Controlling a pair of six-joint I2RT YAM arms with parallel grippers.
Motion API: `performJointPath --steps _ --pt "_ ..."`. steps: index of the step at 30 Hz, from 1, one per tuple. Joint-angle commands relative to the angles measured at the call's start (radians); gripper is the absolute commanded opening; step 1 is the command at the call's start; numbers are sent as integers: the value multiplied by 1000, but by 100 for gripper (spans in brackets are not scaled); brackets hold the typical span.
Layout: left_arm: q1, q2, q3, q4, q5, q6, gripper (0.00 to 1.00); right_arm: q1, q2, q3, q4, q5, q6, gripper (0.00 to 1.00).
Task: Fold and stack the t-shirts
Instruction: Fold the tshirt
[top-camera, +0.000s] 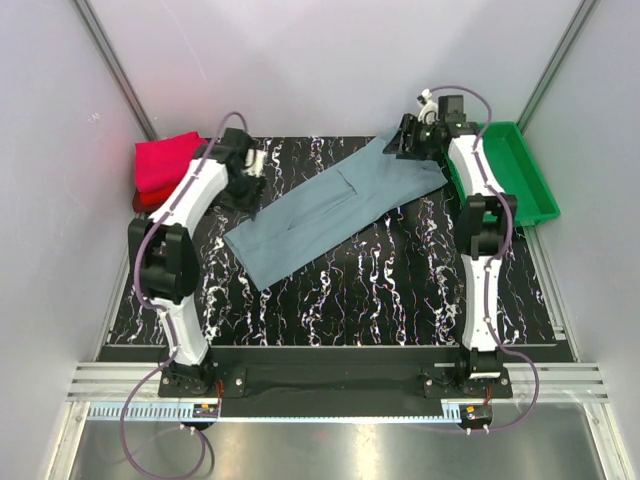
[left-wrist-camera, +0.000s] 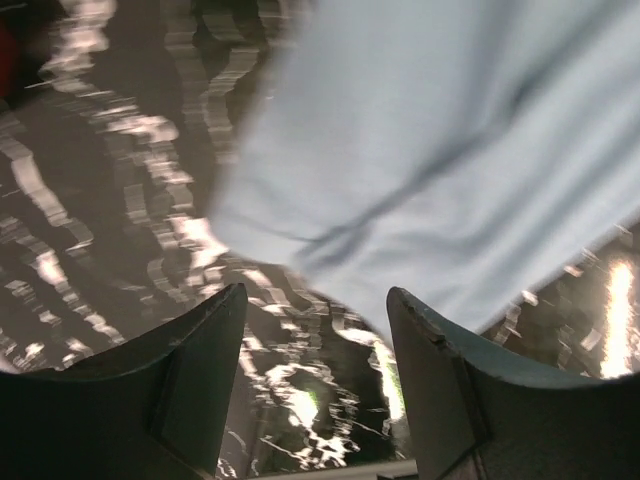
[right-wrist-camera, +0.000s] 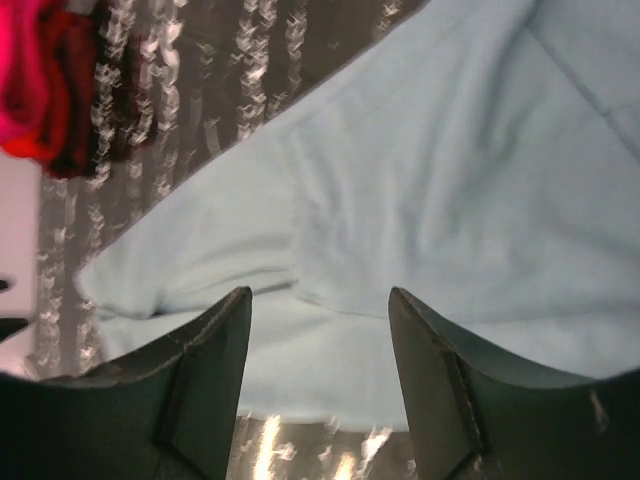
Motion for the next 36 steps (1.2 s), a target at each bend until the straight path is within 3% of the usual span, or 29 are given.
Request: performJointPath --steps 1,6,12,36 --pt "92 -3 16 16 -42 22 64 -13 -249 -148 25 -20 44 65" --pt "192 106 54 23 -8 34 62 -21 -392 -480 20 -48 118 65" --pt "241 222 120 -3 72 54 56 -29 -482 -725 60 -32 145 65" --pt "242 360 184 -64 234 86 56 -62 -381 -788 65 50 73 66"
